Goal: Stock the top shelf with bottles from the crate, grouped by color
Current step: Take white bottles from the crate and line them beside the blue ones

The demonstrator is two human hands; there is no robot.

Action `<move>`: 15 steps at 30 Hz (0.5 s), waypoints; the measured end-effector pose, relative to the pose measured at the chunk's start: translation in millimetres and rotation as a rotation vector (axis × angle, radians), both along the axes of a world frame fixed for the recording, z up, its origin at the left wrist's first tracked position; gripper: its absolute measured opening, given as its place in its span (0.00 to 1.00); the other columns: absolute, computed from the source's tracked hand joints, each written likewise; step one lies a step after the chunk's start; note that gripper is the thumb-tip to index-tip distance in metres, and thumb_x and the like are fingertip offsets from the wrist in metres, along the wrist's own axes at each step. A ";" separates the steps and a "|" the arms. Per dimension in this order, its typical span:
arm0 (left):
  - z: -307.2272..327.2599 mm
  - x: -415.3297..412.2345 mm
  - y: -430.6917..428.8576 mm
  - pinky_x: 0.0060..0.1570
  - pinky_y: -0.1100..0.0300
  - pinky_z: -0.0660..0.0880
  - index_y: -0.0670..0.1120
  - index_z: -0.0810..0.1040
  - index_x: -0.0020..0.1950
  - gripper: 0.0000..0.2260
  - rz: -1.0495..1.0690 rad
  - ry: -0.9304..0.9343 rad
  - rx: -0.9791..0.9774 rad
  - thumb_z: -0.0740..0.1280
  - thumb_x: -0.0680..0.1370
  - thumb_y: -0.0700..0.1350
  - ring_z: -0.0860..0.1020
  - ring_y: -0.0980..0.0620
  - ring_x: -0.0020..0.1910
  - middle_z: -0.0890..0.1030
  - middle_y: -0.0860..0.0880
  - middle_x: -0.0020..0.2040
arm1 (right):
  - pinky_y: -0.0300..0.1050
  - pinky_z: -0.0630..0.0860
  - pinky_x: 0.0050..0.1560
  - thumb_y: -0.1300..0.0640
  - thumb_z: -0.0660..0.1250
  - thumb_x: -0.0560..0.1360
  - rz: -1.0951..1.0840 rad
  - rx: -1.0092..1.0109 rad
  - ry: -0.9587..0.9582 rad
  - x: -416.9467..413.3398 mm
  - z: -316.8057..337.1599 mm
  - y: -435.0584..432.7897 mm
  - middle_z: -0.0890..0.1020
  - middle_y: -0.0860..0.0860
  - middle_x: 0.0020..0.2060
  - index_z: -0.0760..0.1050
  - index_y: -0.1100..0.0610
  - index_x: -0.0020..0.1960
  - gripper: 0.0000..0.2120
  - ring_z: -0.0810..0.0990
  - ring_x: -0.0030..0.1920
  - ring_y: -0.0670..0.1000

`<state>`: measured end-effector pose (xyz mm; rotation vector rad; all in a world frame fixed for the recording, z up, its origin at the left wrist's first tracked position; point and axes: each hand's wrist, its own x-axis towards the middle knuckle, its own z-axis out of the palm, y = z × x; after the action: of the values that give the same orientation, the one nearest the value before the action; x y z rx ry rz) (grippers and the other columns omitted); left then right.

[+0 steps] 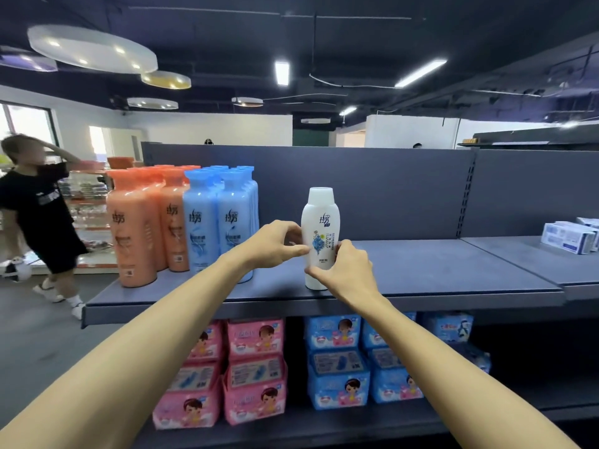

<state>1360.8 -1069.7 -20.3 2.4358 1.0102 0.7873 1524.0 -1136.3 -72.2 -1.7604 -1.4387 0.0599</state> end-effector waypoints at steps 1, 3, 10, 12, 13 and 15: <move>-1.5 -2.4 0.1 0.59 0.53 0.76 0.46 0.78 0.60 0.13 0.024 0.020 0.035 0.69 0.77 0.46 0.80 0.55 0.54 0.82 0.52 0.56 | 0.45 0.77 0.42 0.39 0.75 0.65 -0.005 -0.003 -0.001 -0.5 0.0 1.4 0.81 0.50 0.49 0.71 0.56 0.54 0.28 0.81 0.50 0.55; -4.5 -6.6 -0.3 0.58 0.53 0.76 0.46 0.75 0.64 0.16 0.119 0.083 0.132 0.68 0.77 0.46 0.79 0.53 0.53 0.80 0.50 0.59 | 0.44 0.74 0.41 0.40 0.75 0.65 -0.007 -0.006 0.002 -1.1 -0.8 4.5 0.81 0.51 0.49 0.71 0.56 0.54 0.27 0.81 0.50 0.55; -26.6 -17.7 -6.0 0.50 0.49 0.74 0.42 0.71 0.58 0.14 0.365 0.300 0.376 0.65 0.76 0.47 0.76 0.43 0.50 0.75 0.46 0.53 | 0.44 0.72 0.39 0.43 0.75 0.65 0.006 -0.013 0.027 -4.6 -3.4 18.4 0.78 0.50 0.45 0.69 0.56 0.52 0.26 0.76 0.43 0.53; -31.9 -17.4 -6.2 0.51 0.47 0.74 0.42 0.71 0.57 0.13 0.392 0.308 0.357 0.64 0.76 0.47 0.76 0.42 0.51 0.75 0.45 0.53 | 0.44 0.72 0.39 0.42 0.75 0.64 0.014 -0.025 0.029 -5.0 -2.9 23.9 0.78 0.50 0.46 0.69 0.56 0.52 0.26 0.77 0.45 0.54; -34.2 -16.5 -5.7 0.51 0.47 0.74 0.42 0.71 0.57 0.13 0.404 0.309 0.351 0.63 0.76 0.47 0.76 0.42 0.50 0.75 0.45 0.54 | 0.44 0.72 0.40 0.42 0.75 0.64 0.019 -0.034 0.035 -4.8 -2.7 27.6 0.78 0.50 0.46 0.69 0.56 0.52 0.27 0.77 0.46 0.54; -37.5 -13.9 -5.2 0.50 0.48 0.74 0.41 0.71 0.57 0.12 0.430 0.312 0.350 0.63 0.77 0.46 0.76 0.41 0.50 0.74 0.44 0.54 | 0.46 0.74 0.42 0.42 0.75 0.63 0.032 -0.053 0.046 -3.9 -1.7 34.7 0.79 0.50 0.48 0.69 0.56 0.52 0.27 0.78 0.48 0.55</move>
<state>1347.0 -1075.0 -57.8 2.7324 1.6803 0.7829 1520.2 -1101.6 -74.0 -1.7670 -1.4438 0.1556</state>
